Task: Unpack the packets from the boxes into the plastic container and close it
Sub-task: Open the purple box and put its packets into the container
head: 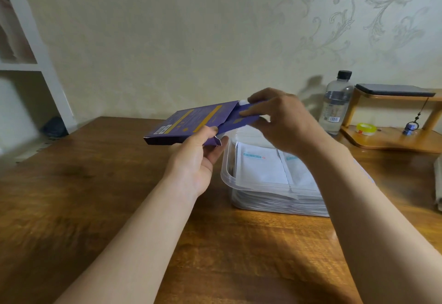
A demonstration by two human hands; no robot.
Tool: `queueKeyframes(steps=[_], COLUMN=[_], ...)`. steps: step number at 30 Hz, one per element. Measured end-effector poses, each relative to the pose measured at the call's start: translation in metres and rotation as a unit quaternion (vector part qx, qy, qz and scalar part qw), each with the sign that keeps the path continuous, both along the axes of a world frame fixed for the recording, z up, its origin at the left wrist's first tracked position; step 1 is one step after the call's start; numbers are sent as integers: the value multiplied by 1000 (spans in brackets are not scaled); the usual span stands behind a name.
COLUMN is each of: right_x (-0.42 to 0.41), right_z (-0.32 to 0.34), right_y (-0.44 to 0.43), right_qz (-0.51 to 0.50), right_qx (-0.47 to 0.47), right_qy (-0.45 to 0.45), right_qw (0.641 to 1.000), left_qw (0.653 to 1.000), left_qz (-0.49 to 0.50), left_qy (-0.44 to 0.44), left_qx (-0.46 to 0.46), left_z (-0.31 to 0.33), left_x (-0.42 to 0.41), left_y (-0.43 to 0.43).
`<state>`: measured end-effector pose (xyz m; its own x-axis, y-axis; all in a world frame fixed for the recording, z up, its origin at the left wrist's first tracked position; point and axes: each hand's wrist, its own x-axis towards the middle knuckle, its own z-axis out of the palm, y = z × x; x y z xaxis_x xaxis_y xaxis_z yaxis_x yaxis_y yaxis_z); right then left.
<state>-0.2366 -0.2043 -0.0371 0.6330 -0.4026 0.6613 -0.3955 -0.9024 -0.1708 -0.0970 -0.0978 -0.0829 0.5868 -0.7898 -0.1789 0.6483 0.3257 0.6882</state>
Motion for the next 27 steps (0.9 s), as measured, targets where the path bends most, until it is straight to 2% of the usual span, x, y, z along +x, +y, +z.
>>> queueKeyframes(steps=[4,9,12,14,18,21,24,25,27], right_x=[-31,-66,-78,-82,-82,-83,-80,-79,-77], right_z=[16,32,39,35,25,18,9,6,1], right_y=[-1,-3,-1,2,4,-2,-7,-9,-11], right_qz=[-20,-99,-147,-159,-144,-155,-192,-212,-263], right_qx=[62,129,183,281,501,565,569,555,482], right_qy=[-65,-137,-142,-147,-197,-193,-147,-131,-70], right_qw=[996,977,962,935,830,787,786,794,833], left_qw=[1000,1000,1000,1000,1000,1000,1000,1000,1000], left_qz=[5,16,18,18,18,17,15,12,7], left_qy=[16,23,23,13,5,7,4,2,-3], left_qx=[-11,-6,5,5,2,6,10,12,12], left_z=[-2,-2,-2,-2,-2,-2,-2,-2,-3], left_x=[5,3,2,1,-2,-2,-2,-3,-4], left_y=[-2,-2,0,0,1,2,1,1,1])
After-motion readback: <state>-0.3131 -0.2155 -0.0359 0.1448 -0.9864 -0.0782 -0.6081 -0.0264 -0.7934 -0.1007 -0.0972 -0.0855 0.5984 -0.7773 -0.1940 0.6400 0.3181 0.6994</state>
